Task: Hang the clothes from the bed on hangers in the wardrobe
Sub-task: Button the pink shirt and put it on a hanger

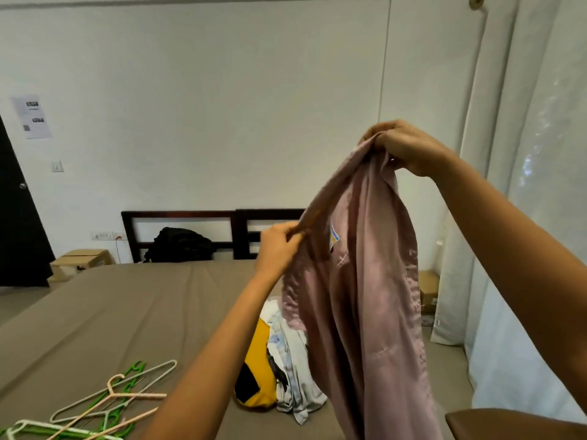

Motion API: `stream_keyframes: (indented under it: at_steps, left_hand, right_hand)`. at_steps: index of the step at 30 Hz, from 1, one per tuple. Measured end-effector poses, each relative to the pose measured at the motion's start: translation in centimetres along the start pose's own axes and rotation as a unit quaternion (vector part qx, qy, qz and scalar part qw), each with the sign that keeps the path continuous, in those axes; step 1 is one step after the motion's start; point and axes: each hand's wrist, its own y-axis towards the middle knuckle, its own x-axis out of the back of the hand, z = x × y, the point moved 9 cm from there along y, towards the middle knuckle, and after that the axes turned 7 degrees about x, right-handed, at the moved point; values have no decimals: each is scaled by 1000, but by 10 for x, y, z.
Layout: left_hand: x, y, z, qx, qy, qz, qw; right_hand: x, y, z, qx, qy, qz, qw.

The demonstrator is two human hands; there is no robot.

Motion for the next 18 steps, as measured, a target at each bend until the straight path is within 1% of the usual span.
stream_keyframes:
  at_steps: [1,2,3,4,5,7,9,10,11,12,13,14,15,16,17,18]
  left_hand:
    - [11,4,5,-9,55,-31,998]
    - [19,7,10,-16,131,-54,990]
    - [23,9,15,-20,208,-65,976]
    - [22,10,21,-20,272,-60,960]
    - [16,9,27,-22,321,-35,946]
    - [-10,-5,46,-16,409,60,911]
    - [-35,-34,73,17,472,161,867]
    - [-39,-46,89,43,476,183,859]
    - [-38,-54,102,75,456,183,868]
    - [-33,-57,114,108,409,167,891]
    - [-23,-57,122,149,339,143,918]
    - [-12,-56,130,201,246,116,941]
    - [1,-52,137,264,130,88,952]
    - [9,-50,143,331,-8,66,941]
    - [12,-49,147,393,-142,53,907]
    - [17,-50,145,428,-235,40,872]
  right_hand:
    - [7,-2,-7,-7,-82,-13,997]
    - [10,-5,-17,-20,-129,-23,991]
    - [8,-8,-29,-32,-145,-26,989]
    - [4,-10,-40,-38,-138,-25,989]
    - [-2,-13,-48,-35,-116,-21,992]
    - [-8,-15,-55,-13,-40,-34,999]
    - [-5,-16,-52,10,11,-81,997]
    - [-1,-19,-47,33,-5,-106,994]
    - [2,-23,-41,67,-56,-132,987]
    - [7,-29,-34,105,-134,-159,972]
    - [9,-37,-31,138,-211,-178,951]
    - [9,-41,-37,147,-269,-184,934]
    - [7,-44,-49,131,-304,-176,927]
    - [4,-45,-67,93,-313,-158,932]
    - [-3,-47,-84,49,-309,-132,941]
    - [-12,-49,-101,6,-305,-99,947]
